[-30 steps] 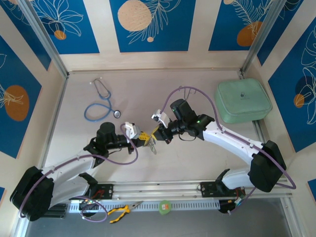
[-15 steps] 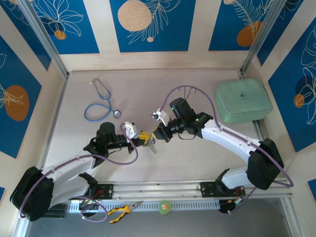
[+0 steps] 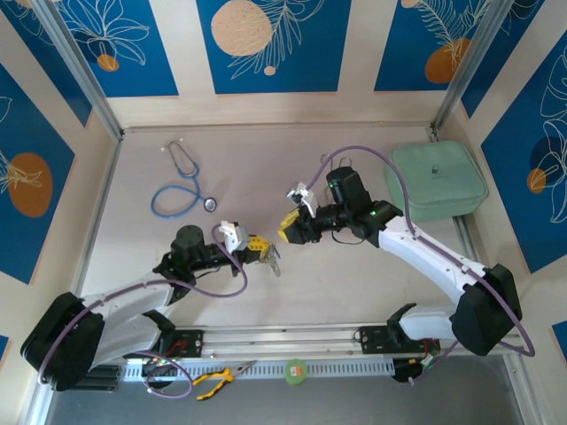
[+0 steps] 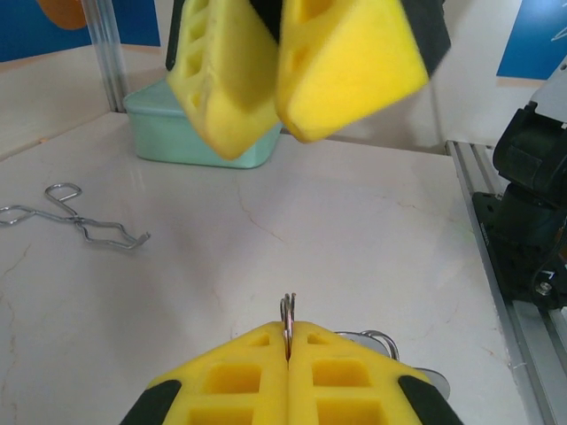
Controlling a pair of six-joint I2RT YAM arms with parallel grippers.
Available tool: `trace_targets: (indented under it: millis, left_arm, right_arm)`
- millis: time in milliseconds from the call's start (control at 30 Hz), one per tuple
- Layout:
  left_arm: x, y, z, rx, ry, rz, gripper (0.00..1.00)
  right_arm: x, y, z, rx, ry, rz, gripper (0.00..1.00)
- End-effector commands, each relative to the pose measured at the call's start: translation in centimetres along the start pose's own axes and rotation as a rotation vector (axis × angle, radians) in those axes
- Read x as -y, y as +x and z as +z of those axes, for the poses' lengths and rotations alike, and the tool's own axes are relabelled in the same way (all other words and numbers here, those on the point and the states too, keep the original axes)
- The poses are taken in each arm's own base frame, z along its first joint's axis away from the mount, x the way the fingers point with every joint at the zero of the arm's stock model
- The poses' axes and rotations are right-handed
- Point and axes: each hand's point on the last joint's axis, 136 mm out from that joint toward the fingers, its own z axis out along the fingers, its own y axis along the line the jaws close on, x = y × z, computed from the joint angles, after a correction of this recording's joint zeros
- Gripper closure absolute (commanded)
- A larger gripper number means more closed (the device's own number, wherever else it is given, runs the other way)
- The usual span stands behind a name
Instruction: Put the keys on the keyring
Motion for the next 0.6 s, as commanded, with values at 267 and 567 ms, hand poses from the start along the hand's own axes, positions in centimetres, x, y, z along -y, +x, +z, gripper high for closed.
trace_targets:
  millis: [267,567]
  left_arm:
    - [2.2,-2.5,0.3,0.143,0.145,0.044,1.0]
    - [2.7,-2.6,0.6,0.16,0.194,0.074,1.0]
  right_arm:
    - [-0.7,2.3,1.3,0.001,0.0,-0.565,0.77]
    - [-0.8,4.0,1.1,-0.048,-0.034,-0.601,0.77]
